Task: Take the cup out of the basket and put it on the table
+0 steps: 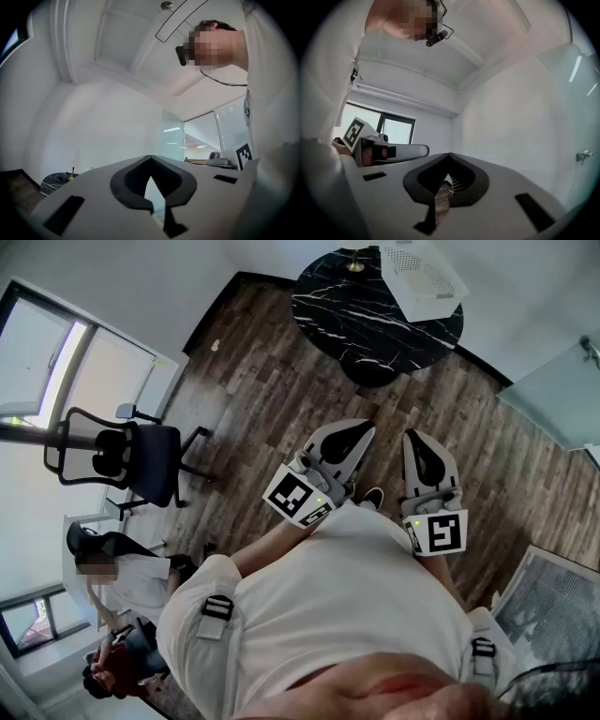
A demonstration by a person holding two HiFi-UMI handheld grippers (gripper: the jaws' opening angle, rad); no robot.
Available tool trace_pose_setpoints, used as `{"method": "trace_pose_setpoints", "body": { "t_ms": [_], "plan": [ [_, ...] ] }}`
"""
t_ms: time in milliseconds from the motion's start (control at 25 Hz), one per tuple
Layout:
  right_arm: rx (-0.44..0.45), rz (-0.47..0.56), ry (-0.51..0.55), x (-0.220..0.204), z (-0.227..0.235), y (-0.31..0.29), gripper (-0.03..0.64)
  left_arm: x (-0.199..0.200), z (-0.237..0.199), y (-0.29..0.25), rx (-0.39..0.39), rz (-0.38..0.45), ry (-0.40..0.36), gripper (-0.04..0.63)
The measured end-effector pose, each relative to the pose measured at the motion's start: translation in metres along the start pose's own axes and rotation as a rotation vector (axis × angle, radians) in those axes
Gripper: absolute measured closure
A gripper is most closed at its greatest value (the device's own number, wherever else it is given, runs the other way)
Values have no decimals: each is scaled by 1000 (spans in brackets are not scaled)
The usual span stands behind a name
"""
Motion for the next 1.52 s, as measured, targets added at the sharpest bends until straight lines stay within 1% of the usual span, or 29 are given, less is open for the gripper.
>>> {"method": "trace_pose_setpoints", "body": {
  "t_ms": [80,160,280,480,600,760,880,1000,1080,1320,1520],
  "plan": [
    [-4,-2,4,0,5,0,612,-1,0,-3,-4,-5,-5,591],
    [-5,-9,12,-2,8,2,612,-3,0,-5,-12,-12,10,591],
    [28,-34,38,-12,14,9,611,-7,3,-8,-30,-19,38,591],
    [45,-11,6,-14,22,16,611,-14,8,-19,-29,-35,20,591],
    [34,-10,-3,-15,34,24,611,-25,17,-29,-52,-71,15,591],
    [-11,-8,-15,-18,64,38,611,-39,32,-43,-77,-100,19,591],
    [-20,-8,-13,-23,79,47,611,-51,38,-54,-73,-99,23,591],
    [-19,-12,-33,-27,84,51,611,-62,38,-63,-65,-110,38,591],
    [-14,-13,-28,-27,87,52,611,-66,38,-71,-68,-117,35,591],
    [-27,-24,-19,-34,110,38,611,-74,21,-98,-82,-119,48,591],
    [-30,-28,1,-45,129,3,611,-79,-16,-122,-81,-101,52,591]
  ]
}}
Point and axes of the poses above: the fingertips, and each gripper's own axes: y backward along the fingers, z to its right, x out of its top, the point moved 4 cm from there along y, backward along the fingers, and after that the axes turned 5 degrees about z, right-handed, at the moved point
